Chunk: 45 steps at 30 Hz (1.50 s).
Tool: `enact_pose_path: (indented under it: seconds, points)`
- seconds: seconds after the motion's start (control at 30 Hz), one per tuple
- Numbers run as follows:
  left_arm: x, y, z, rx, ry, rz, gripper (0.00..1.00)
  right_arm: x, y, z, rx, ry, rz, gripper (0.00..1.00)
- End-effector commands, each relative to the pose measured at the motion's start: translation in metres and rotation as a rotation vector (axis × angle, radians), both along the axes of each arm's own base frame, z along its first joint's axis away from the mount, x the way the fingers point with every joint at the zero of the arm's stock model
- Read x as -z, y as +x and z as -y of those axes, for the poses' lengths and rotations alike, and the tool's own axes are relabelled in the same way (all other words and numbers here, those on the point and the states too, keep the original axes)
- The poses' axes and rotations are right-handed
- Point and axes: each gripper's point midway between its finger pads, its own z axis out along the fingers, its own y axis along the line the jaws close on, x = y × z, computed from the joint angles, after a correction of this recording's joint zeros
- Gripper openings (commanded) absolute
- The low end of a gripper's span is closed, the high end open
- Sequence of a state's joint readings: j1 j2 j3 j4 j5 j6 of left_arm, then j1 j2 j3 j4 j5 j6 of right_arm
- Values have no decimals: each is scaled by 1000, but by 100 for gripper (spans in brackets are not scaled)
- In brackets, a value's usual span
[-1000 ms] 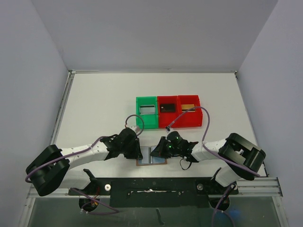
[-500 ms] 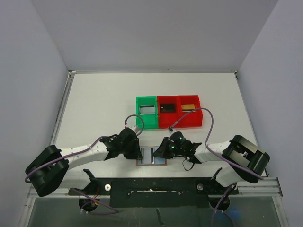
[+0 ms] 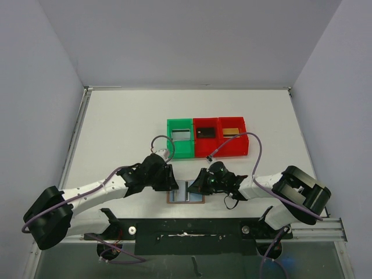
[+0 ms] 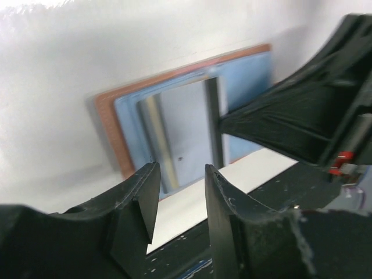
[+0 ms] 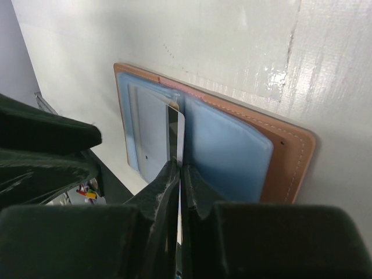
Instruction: Take the credit cards out of the card holder
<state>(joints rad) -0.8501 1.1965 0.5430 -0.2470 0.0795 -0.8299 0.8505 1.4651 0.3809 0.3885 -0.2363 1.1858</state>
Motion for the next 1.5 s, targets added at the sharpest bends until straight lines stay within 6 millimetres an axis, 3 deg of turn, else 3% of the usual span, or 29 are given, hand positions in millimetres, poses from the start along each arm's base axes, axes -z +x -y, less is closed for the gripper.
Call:
enact_pose_path:
  seconds: [0.0,0.1,0.27,0.43,0.77,1.13,1.33,1.47]
  points:
    - [-57,21,40,25,-195,104,36,2,3,-1,-7,-4,14,0]
    - [-58,17,53,69,-242,76,36,2,4,-2,-9,-3,12,0]
    - [-32,8,58,117,-189,-2,33,2,4,-2,-11,-4,15,0]
    - [1,1,40,94,-29,-50,24,3,3,-1,-10,-9,11,0]
    - [19,-3,12,31,82,-60,20,-2,4,3,1,-10,25,0]
    - [20,-2,11,34,100,-59,17,-7,6,9,21,14,45,0]
    - [22,-6,17,50,73,-75,16,-12,9,3,9,48,59,17]
    - [22,-5,18,51,74,-74,15,-8,8,-2,17,75,32,24]
